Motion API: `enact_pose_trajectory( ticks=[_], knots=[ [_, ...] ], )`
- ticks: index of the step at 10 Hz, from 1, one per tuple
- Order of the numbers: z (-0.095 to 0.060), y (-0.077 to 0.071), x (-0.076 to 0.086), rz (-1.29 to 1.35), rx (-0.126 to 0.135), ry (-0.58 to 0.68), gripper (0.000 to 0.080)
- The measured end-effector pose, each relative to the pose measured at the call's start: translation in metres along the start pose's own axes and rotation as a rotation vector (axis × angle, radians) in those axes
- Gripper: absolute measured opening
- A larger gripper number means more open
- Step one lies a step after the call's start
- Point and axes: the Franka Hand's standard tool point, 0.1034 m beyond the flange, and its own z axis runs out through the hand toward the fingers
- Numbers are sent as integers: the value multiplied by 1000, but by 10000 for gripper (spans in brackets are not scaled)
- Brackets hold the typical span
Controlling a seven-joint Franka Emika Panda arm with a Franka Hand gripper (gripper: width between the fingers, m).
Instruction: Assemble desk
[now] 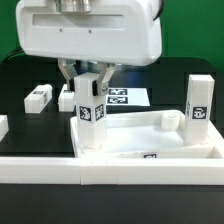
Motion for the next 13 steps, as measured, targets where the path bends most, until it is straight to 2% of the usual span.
enact_pose_trajectory(
  ticks=[4,8,9,10,13],
  knots=[
    [0,-3,-6,479,-20,-13,288],
    [1,-3,-7,605,-11,-23,302],
    [1,-3,-7,546,-11,-23,478],
    [1,-4,-6,473,-8,-22,610],
    [3,-7,-1,73,-4,-18,648]
  ],
)
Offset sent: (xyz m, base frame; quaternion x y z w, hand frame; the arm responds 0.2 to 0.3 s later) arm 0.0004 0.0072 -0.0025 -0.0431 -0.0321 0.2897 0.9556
